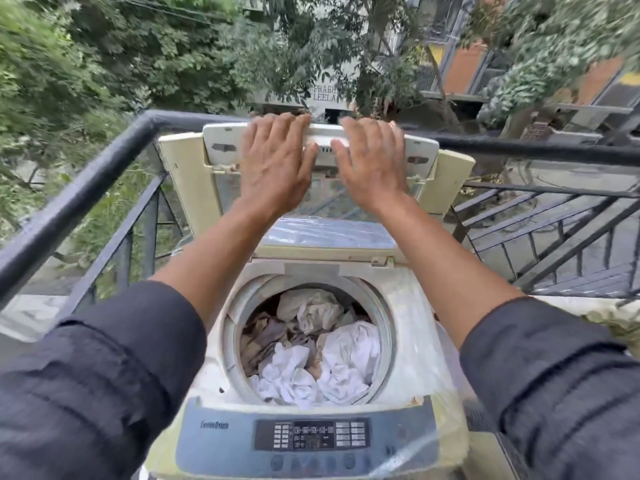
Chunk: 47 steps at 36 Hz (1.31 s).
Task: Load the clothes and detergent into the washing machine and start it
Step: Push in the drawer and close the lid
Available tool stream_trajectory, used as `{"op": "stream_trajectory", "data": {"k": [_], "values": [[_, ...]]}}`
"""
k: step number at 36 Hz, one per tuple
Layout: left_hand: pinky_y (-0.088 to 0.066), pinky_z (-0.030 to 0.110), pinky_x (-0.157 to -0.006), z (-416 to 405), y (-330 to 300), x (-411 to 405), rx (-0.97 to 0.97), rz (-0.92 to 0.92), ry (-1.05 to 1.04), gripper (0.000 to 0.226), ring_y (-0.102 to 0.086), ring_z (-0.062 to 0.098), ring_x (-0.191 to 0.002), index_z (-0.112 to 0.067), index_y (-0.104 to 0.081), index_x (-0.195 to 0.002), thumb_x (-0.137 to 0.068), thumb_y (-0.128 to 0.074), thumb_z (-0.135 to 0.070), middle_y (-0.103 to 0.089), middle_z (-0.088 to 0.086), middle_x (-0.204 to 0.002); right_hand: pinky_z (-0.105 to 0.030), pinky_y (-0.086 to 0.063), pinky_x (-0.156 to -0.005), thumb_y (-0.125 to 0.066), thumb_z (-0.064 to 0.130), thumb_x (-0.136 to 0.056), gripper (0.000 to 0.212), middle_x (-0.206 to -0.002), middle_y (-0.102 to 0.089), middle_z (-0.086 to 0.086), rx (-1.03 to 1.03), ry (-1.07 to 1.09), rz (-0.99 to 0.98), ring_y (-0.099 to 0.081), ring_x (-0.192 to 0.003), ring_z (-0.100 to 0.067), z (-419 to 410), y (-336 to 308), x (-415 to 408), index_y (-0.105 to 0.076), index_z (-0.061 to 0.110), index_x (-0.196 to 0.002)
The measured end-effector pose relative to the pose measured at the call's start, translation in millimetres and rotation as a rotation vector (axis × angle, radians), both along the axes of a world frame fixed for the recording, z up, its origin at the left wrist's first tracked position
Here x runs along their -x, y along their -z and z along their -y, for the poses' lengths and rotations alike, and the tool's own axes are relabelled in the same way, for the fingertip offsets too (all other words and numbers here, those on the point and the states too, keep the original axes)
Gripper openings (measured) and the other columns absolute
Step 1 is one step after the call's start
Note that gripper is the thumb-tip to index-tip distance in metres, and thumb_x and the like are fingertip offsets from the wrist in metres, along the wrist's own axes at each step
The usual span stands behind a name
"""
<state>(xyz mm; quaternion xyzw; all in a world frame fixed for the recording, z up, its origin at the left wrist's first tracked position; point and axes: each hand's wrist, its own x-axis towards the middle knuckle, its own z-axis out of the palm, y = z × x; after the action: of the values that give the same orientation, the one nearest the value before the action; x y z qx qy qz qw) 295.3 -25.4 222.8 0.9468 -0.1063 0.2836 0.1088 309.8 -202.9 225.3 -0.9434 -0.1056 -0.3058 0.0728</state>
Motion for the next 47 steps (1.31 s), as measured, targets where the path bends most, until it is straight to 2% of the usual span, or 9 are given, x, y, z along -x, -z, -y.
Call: {"op": "stream_trajectory", "data": {"k": [5,15,19,23,27,32,36,41,47], "values": [[-0.025,0.047,-0.125,4.6,10.3,14.6,0.014,0.032,-0.036,0.053,-0.043,0.027,-0.136,-0.020,-0.044,-0.151,-0.110,-0.025,-0.048,-0.049,0.006,-0.141,-0.048,-0.037,-0.104,-0.034,0.048,-0.105,0.047,-0.114,-0.062,-0.007,-0.010,0.028,0.115,-0.054,-0.103,-0.028,-1.6,10.0,11.0,-0.058,0.015,-0.129],[-0.027,0.051,-0.113,9.9,18.9,63.6,0.017,0.056,-0.119,0.047,-0.047,0.031,-0.124,-0.023,-0.056,-0.129,-0.108,-0.033,-0.058,-0.055,0.005,-0.121,-0.046,-0.038,-0.087,-0.043,0.050,-0.103,0.041,-0.098,-0.064,-0.005,-0.013,0.003,0.179,-0.055,-0.088,-0.029,4.6,17.2,63.0,-0.064,0.017,-0.114],[-0.022,0.047,-0.106,6.8,28.7,90.9,-0.007,0.098,-0.108,0.048,-0.049,0.028,-0.114,-0.023,-0.056,-0.125,-0.108,-0.032,-0.061,-0.057,0.003,-0.115,-0.042,-0.037,-0.084,-0.039,0.050,-0.106,0.038,-0.096,-0.065,0.001,-0.001,-0.013,0.132,-0.055,-0.086,-0.024,8.3,24.2,88.6,-0.063,0.022,-0.114],[-0.032,0.050,-0.101,4.8,36.0,120.5,0.010,0.044,-0.107,0.052,-0.050,0.027,-0.104,-0.022,-0.056,-0.114,-0.107,-0.031,-0.067,-0.059,0.002,-0.109,-0.040,-0.036,-0.083,-0.042,0.049,-0.107,0.035,-0.098,-0.066,0.003,0.000,-0.064,0.119,-0.057,-0.087,-0.022,11.7,37.1,121.9,-0.064,0.025,-0.119],[-0.035,0.048,-0.097,-1.8,50.8,159.2,-0.015,-0.019,-0.057,0.050,-0.054,0.027,-0.101,-0.027,-0.061,-0.116,-0.106,-0.035,-0.068,-0.067,0.000,-0.108,-0.041,-0.042,-0.079,-0.049,0.050,-0.105,0.031,-0.093,-0.066,0.002,0.024,-0.125,0.059,-0.059,-0.083,-0.024,19.3,53.0,160.9,-0.064,0.027,-0.116],[-0.036,0.046,-0.098,-10.3,81.1,203.6,-0.064,-0.093,0.007,0.039,-0.058,0.024,-0.103,-0.036,-0.055,-0.121,-0.105,-0.038,-0.067,-0.066,-0.003,-0.110,-0.039,-0.038,-0.076,-0.058,0.051,-0.099,0.026,-0.094,-0.068,0.002,0.094,-0.173,-0.039,-0.064,-0.084,-0.026,26.1,78.3,204.3,-0.067,0.031,-0.115],[-0.043,0.046,-0.100,-13.9,101.8,235.5,-0.109,-0.220,0.048,0.040,-0.057,0.024,-0.105,-0.034,-0.051,-0.122,-0.104,-0.038,-0.067,-0.061,-0.004,-0.111,-0.042,-0.041,-0.082,-0.059,0.052,-0.097,0.027,-0.102,-0.070,0.003,0.100,-0.209,-0.195,-0.067,-0.095,-0.027,28.0,97.0,231.1,-0.064,0.034,-0.116],[-0.036,0.042,-0.093,-9.5,128.3,272.3,-0.040,-0.302,0.073,0.042,-0.055,0.028,-0.097,-0.027,-0.059,-0.116,-0.098,-0.043,-0.061,-0.060,0.000,-0.104,-0.044,-0.041,-0.090,-0.057,0.052,-0.099,0.027,-0.105,-0.067,0.002,0.118,-0.221,-0.380,-0.062,-0.101,-0.025,27.4,124.1,261.5,-0.058,0.034,-0.119],[-0.040,0.044,-0.102,-4.3,159.5,295.5,0.055,-0.490,0.041,0.035,-0.061,0.029,-0.110,-0.022,-0.068,-0.119,-0.094,-0.073,-0.045,-0.068,0.000,-0.114,-0.043,-0.040,-0.087,-0.068,0.046,-0.094,0.021,-0.097,-0.063,0.003,0.051,-0.154,-0.488,-0.059,-0.095,-0.023,21.0,164.7,293.0,-0.056,0.034,-0.107]]}}
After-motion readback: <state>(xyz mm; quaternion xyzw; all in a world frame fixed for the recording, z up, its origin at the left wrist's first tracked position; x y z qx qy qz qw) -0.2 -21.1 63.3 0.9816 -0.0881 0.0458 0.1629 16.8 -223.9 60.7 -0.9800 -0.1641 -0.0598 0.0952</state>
